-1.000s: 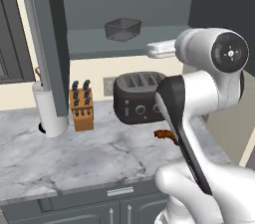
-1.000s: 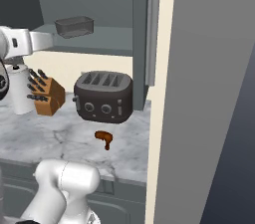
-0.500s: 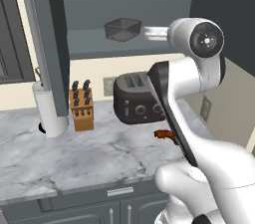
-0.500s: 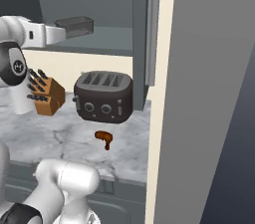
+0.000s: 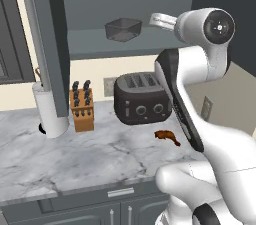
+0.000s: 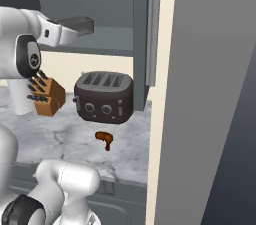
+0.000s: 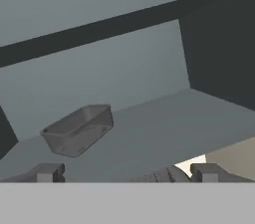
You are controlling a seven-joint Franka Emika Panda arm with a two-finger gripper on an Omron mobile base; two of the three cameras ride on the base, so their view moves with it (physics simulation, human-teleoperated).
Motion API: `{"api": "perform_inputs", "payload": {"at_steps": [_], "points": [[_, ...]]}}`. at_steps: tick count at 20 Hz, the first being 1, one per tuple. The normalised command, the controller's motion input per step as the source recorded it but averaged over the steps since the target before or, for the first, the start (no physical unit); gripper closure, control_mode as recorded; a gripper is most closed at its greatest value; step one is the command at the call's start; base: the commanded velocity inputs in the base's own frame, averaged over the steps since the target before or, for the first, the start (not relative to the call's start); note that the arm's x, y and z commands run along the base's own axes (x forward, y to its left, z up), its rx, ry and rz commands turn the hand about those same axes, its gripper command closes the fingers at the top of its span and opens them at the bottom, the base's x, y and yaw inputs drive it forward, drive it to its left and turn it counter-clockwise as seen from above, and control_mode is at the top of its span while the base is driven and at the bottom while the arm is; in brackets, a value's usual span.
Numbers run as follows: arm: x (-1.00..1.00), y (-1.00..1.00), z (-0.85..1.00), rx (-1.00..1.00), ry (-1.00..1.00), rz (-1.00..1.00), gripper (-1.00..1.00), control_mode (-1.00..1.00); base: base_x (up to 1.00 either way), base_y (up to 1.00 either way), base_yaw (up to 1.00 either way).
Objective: Retrieve the tupperware from the cabinet, then place the raw meat into the tupperware to avoid contamination.
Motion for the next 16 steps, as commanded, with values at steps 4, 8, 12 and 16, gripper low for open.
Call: {"api": "perform_inputs", "payload": {"at_steps": [4,8,12,16], "points": [[0.02,-0.04,0.00,0.10,0.00,0.06,-1.00,-1.00,0.00,0.00,0.00],[0.03,0.01,0.00,0.01,0.01,0.00,-1.00,-1.00,0.00,0.00,0.00],[0.09,0.05,0.00,0.04,0.15,0.00,-1.00,-1.00,0.00,0.00,0.00],[0.02,0.00,0.00,0.06,0.16,0.02,-1.00,-1.00,0.00,0.00,0.00]]}}
